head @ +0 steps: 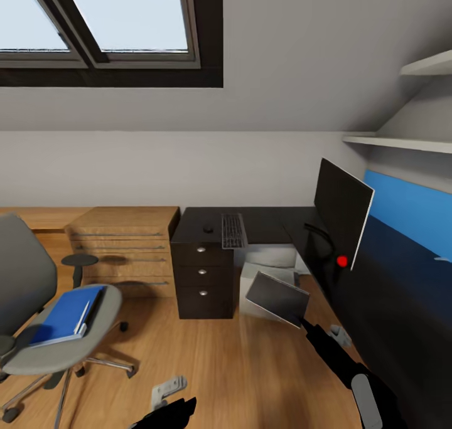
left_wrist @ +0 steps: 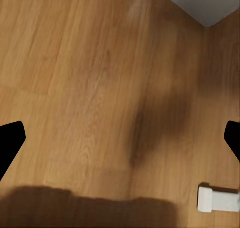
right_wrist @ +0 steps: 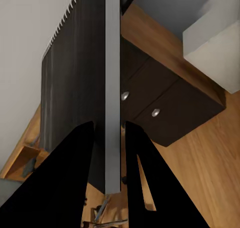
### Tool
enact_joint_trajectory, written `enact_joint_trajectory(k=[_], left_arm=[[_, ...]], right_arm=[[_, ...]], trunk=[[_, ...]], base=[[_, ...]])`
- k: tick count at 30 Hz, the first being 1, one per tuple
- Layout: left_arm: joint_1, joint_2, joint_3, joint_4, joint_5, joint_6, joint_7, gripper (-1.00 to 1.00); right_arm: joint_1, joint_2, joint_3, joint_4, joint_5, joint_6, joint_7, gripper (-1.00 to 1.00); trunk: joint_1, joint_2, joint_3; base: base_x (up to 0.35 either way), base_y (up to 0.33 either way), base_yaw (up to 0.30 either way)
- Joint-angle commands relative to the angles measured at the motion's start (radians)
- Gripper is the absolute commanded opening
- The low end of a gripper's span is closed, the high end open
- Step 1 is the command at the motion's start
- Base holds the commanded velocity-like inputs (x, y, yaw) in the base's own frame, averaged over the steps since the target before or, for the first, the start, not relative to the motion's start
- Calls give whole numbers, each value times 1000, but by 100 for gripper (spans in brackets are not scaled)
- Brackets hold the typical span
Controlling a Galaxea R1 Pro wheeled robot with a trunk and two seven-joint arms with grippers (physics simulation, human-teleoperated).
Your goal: In the bedroom, organize the workspace by keeping the computer under the desk, ensuring the monitor is on the desk, placing the keyboard on the desk next to the monitor, placing the mouse on the desk next to the keyboard, moving the folder from the swivel chair onto the desk next to the mouse, stacking the notebook on top of the folder with the pen on top of the notebook, and positioning the swivel chair next to the desk.
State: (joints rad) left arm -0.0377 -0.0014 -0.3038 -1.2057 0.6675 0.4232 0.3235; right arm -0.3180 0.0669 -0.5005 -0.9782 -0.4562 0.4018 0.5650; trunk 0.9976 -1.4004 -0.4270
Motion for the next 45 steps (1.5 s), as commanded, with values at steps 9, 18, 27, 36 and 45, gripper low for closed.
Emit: enact_joint_trajectory(k=[9, 18, 27, 36, 45], left_arm=[[-1, 0, -11, -2, 11, 2, 9, 100], [-1, 0, -13, -2, 12, 3, 9, 100], [-1, 0, -14, -2, 12, 3, 10, 100], [-1, 0, -14, -2, 12, 3, 9, 100], [-1, 0, -14, 4, 12, 3, 10, 100]], right_arm=[[-1, 1, -4, -2, -8, 9, 6, -100], [-1, 1, -4, -2, -10, 9, 6, -100], [-1, 13, -3, -2, -13, -35, 1, -100], [-1, 85, 0, 31, -13, -388, -46, -100], [-1, 89, -1, 40, -29, -403, -83, -100]], trunk=[[-34, 63, 27], [-46, 84, 37], [-46, 84, 37], [-46, 84, 37], [-46, 84, 37]], base=[[330, 0, 0], [331, 0, 0], [331, 0, 0], [330, 0, 0], [112, 0, 0]])
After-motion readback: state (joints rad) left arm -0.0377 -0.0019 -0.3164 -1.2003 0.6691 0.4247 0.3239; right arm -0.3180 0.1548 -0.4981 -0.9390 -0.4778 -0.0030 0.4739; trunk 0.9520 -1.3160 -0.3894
